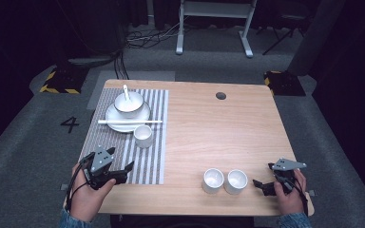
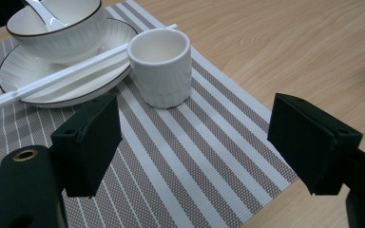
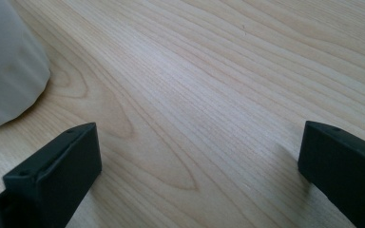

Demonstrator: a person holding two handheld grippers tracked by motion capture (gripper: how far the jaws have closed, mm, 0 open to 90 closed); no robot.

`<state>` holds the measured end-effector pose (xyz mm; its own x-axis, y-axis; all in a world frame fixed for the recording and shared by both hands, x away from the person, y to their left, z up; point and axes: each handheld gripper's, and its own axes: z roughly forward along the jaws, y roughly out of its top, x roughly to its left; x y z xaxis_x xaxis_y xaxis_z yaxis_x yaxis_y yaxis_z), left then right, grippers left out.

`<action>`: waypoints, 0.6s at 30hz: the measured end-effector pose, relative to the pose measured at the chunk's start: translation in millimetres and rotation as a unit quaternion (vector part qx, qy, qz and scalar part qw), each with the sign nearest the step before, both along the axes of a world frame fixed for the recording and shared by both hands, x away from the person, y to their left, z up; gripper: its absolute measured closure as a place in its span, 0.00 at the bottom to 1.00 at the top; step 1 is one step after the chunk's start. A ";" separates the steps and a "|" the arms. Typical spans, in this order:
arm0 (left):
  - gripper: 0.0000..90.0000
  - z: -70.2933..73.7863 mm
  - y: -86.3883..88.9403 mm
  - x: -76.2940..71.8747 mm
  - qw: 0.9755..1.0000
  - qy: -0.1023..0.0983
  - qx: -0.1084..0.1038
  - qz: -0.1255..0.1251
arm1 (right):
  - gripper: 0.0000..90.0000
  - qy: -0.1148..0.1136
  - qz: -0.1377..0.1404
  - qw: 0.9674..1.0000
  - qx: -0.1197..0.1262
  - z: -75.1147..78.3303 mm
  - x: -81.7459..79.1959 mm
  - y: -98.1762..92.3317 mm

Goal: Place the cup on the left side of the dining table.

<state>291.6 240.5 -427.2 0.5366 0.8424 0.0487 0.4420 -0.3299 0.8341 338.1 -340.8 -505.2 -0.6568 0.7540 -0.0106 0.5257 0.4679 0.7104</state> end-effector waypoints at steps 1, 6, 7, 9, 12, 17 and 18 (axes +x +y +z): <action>0.21 -0.7 1.3 -1.7 1.000 0.001 0.000 0.002 | 0.01 0.000 0.000 1.000 0.000 0.0 0.0 0.0; 0.22 -5.3 7.4 -8.3 1.000 0.005 -0.002 0.013 | 0.01 0.000 0.000 1.000 0.000 0.0 0.0 0.0; 0.22 -5.3 7.4 -8.3 1.000 0.005 -0.002 0.013 | 0.01 0.000 0.000 1.000 0.000 0.0 0.0 0.0; 0.22 -10.5 11.5 -11.2 1.000 0.013 -0.003 0.017 | 0.01 0.000 0.000 1.000 0.000 0.0 0.0 0.0; 0.22 -16.1 14.9 -13.3 1.000 0.020 -0.003 0.021 | 0.01 0.001 0.000 1.000 0.001 0.0 0.0 0.0; 0.22 -23.4 19.6 -16.2 0.999 0.032 -0.005 0.026 | 0.01 0.001 0.000 1.000 0.001 0.0 0.1 0.0; 0.21 -27.3 21.8 -17.8 0.999 0.038 0.001 0.028 | 0.01 0.000 0.000 1.000 0.000 0.0 0.1 0.0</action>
<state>273.7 262.3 -454.4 0.4911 0.8710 0.0102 0.5225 -0.3039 0.7966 338.1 -340.8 -505.2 -0.6568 0.7540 -0.0097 0.5263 0.4676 0.7102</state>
